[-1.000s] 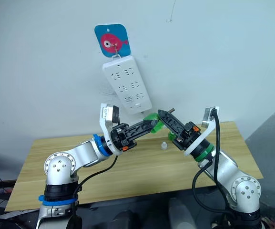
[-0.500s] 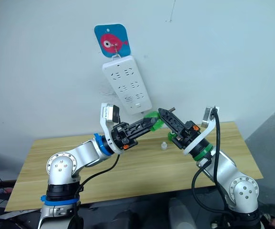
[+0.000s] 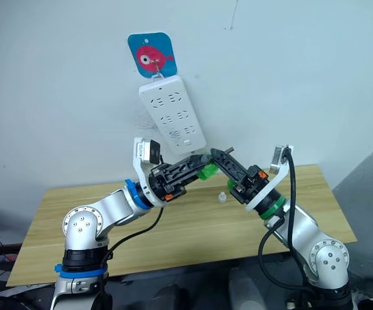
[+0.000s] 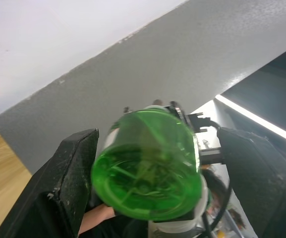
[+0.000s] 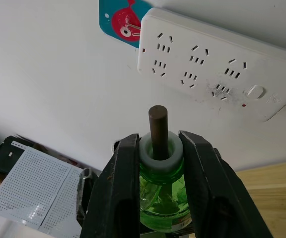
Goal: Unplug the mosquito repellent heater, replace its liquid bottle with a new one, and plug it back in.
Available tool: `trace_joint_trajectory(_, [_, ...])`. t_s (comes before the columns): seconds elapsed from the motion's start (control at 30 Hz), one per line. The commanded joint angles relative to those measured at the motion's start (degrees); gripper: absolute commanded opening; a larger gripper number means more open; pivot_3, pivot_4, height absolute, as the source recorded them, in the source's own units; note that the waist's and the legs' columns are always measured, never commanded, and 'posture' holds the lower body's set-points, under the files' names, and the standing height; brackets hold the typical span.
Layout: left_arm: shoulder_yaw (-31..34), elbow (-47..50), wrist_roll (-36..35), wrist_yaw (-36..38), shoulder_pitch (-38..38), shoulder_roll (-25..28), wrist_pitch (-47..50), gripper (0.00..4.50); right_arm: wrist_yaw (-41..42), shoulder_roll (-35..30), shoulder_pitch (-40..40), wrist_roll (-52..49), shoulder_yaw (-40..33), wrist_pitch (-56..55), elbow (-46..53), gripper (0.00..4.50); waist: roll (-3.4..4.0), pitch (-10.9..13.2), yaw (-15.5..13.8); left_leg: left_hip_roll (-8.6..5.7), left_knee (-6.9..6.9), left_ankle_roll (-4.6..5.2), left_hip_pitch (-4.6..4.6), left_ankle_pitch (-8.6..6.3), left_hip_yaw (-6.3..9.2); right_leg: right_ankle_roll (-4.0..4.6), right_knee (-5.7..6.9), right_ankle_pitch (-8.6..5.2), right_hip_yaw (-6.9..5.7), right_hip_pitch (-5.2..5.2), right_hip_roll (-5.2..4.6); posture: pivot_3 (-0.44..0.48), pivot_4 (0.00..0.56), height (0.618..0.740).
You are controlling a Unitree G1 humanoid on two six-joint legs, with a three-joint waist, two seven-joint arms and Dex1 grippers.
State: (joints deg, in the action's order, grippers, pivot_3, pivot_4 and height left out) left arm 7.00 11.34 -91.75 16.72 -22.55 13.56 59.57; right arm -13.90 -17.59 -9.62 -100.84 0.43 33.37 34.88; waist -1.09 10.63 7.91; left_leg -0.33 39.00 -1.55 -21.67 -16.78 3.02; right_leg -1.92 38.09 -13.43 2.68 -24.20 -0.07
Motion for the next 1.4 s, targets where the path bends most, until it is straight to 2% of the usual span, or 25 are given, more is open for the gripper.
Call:
trace_joint_trajectory(0.03, [-0.2,1.5,-2.9,0.3,0.3,0.3,-0.2,3.40,0.6,-0.2,-0.4,-1.8,-0.1,-0.6,2.7,0.82,0.00,0.0,0.0,0.00,0.00,0.00,0.00,0.00,0.00,0.00,0.00,0.00,0.00,0.00,0.00,-0.180,0.131,0.740])
trace_joint_trajectory(0.13, [-0.1,1.3,-3.4,0.4,0.3,0.3,-0.4,2.49,0.7,-0.4,-0.3,-2.0,0.2,-0.6,2.8,0.82,0.00,0.0,0.0,0.01,0.00,0.00,0.00,0.00,0.01,0.00,0.00,0.00,0.00,0.00,0.00,-0.179,0.132,0.740])
trace_joint_trajectory(0.17, [-0.2,1.3,-3.5,0.5,0.4,0.3,-0.5,2.32,0.7,-0.5,-0.3,-2.2,0.3,-0.6,2.8,0.82,0.00,0.0,0.0,0.00,0.00,0.00,-0.01,0.00,0.01,0.00,0.00,0.00,0.00,0.00,0.00,-0.179,0.132,0.740])
trace_joint_trajectory(0.43, [-0.6,1.7,-3.0,0.7,1.3,0.1,-0.9,2.31,0.5,-0.8,0.5,-3.7,0.7,-1.0,3.4,0.82,0.00,0.0,0.0,0.00,0.00,0.00,0.00,0.00,0.01,0.00,0.00,0.00,0.00,0.00,0.00,-0.179,0.134,0.740])
trace_joint_trajectory(0.6, [-0.2,2.0,-2.8,1.2,2.0,1.2,-0.7,2.31,-0.3,-1.4,1.4,-2.2,-1.7,-2.5,2.7,2.59,0.00,0.0,0.0,0.00,0.00,0.00,-0.01,0.00,-0.01,0.00,-0.01,0.00,0.01,0.00,0.00,-0.179,0.135,0.740])
trace_joint_trajectory(0.77, [1.0,1.4,-2.3,2.4,2.4,4.5,-0.3,2.31,-0.2,-9.2,4.0,0.4,-7.3,-0.7,1.2,4.44,0.00,0.0,-0.1,-0.02,0.00,0.00,0.00,0.00,-0.04,-0.01,-0.03,-0.01,0.00,0.01,0.00,-0.177,0.145,0.740])
trace_joint_trajectory(0.87, [1.5,0.9,0.4,3.9,3.2,7.1,-0.5,2.31,0.8,-19.0,6.1,8.7,-10.0,3.1,2.2,4.50,0.01,0.0,-0.3,-0.03,-0.03,0.01,-0.01,0.00,-0.07,-0.01,-0.06,-0.02,0.00,0.00,0.00,-0.173,0.151,0.740])
trace_joint_trajectory(0.97, [1.2,1.1,5.5,7.4,4.2,10.5,-1.0,2.31,0.8,-29.3,5.5,17.9,-9.7,8.1,3.9,4.50,0.00,0.0,-0.3,-0.09,-0.04,0.01,0.02,0.00,-0.17,-0.25,-0.08,-0.17,0.04,0.00,0.03,-0.182,0.163,0.740])
trace_joint_trajectory(1.07, [-1.7,2.2,17.9,14.2,6.2,15.7,-5.4,2.31,-1.4,-38.6,-0.2,30.8,-2.5,17.0,0.5,4.50,0.04,0.1,-0.4,-0.08,-0.04,0.00,0.08,0.00,-0.16,-0.27,-0.09,-0.18,0.07,0.06,0.20,-0.180,0.179,0.740])
trace_joint_trajectory(1.2, [-3.4,1.6,27.5,20.0,7.8,18.1,-10.6,2.31,-2.9,-38.9,-9.2,37.0,4.9,28.5,-5.4,4.50,0.01,0.2,-0.6,-0.05,-0.15,0.00,0.29,0.00,-0.34,-0.19,-0.10,-0.17,0.52,0.05,0.32,-0.167,0.198,0.740])
trace_joint_trajectory(1.3, [-4.1,1.9,32.7,23.6,9.3,19.4,-13.3,2.31,0.9,-34.8,-18.1,43.7,10.9,35.4,-17.1,4.50,-0.23,0.6,-0.8,0.00,-0.17,0.00,0.30,-0.01,-0.42,-0.16,-0.10,-0.15,0.78,-0.01,0.39,-0.152,0.217,0.740])
trace_joint_trajectory(1.4, [-4.2,3.0,34.6,25.5,10.9,19.5,-14.0,2.31,1.1,-27.8,-23.5,48.3,10.6,38.9,-28.7,4.50,-0.39,1.0,-1.4,0.12,-0.18,0.02,0.28,-0.02,-0.44,-0.14,-0.15,-0.14,0.93,-0.05,0.39,-0.139,0.228,0.740])
